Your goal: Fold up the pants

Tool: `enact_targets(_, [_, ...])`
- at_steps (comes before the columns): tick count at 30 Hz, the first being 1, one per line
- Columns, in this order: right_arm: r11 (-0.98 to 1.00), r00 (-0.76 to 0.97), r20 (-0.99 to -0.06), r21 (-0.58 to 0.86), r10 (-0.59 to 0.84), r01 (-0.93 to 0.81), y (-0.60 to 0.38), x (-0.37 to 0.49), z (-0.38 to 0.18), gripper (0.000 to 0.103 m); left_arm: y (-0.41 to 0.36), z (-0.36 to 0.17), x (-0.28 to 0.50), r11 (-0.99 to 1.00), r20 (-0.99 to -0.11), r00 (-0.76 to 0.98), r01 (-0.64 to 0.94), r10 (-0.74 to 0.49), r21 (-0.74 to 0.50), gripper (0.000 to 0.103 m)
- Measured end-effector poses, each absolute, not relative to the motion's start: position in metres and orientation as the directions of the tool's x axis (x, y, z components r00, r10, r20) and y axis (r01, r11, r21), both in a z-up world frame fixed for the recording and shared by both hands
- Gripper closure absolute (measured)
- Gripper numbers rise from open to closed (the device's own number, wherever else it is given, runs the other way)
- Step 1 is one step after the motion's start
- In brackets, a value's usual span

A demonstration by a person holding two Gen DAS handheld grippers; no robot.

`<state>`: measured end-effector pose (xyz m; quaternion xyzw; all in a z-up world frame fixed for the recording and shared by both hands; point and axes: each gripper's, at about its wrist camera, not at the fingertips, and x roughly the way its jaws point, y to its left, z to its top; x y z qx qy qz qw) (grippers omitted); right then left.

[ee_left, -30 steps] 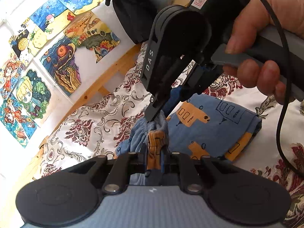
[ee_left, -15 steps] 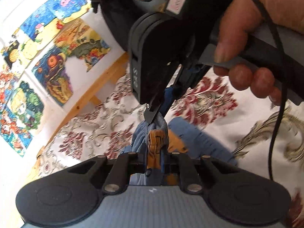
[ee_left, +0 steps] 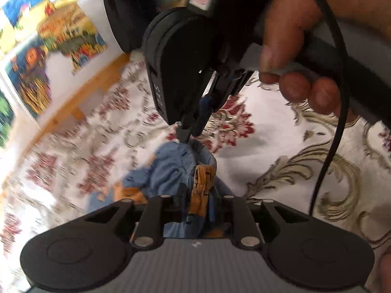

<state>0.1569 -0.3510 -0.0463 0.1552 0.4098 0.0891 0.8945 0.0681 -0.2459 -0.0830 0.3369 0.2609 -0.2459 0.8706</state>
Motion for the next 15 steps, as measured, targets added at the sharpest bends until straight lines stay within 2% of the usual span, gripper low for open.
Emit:
enact_targets(1, [0.940,0.653,-0.705,0.341,0.275,-0.028,-0.351,0.155,-0.045,0.053,-0.242,-0.080,0.070,0.663,-0.635,0.722,0.620,-0.274,0.419,0.073])
enact_targets(2, [0.945,0.662,-0.702,0.326,0.261,-0.027,-0.351,0.152,-0.043,0.047,-0.236,-0.076,0.073,0.676,-0.652,0.697,0.636,-0.298,0.372,0.064])
enact_targets(3, [0.951,0.673,-0.697,0.309,0.247,-0.029,-0.350,0.149,-0.041,0.035,-0.230,-0.071,0.075,0.691,-0.667,0.674,0.646,-0.318,0.323,0.060])
enact_targets(4, [0.955,0.683,-0.691,0.295,0.235,-0.030,-0.349,0.146,-0.038,0.025,-0.221,-0.065,0.077,0.704,-0.686,0.643,0.658,-0.341,0.267,0.051])
enact_targets(7, [0.970,0.710,-0.675,0.240,0.201,-0.046,-0.341,0.133,-0.031,0.013,-0.188,-0.046,0.082,0.715,-0.722,0.570,0.682,-0.392,0.151,0.037])
enact_targets(9, [0.984,0.728,-0.669,0.167,0.153,-0.054,-0.329,0.124,-0.029,0.008,-0.165,-0.030,0.087,0.731,-0.734,0.551,0.674,-0.397,0.111,0.033])
enact_targets(11, [0.993,0.735,-0.668,0.103,0.118,-0.066,-0.315,0.117,-0.030,0.008,-0.135,-0.016,0.097,0.774,-0.735,0.556,0.629,-0.387,0.068,0.029])
enact_targets(13, [0.996,0.736,-0.671,0.047,0.092,-0.082,-0.301,0.112,-0.032,0.008,-0.107,-0.008,0.110,0.838,-0.736,0.576,0.545,-0.355,0.022,0.029])
enact_targets(15, [0.995,0.730,-0.681,-0.027,0.052,-0.096,-0.288,0.109,-0.038,0.008,-0.085,-0.011,0.124,0.897,-0.751,0.591,0.442,-0.293,-0.002,0.036])
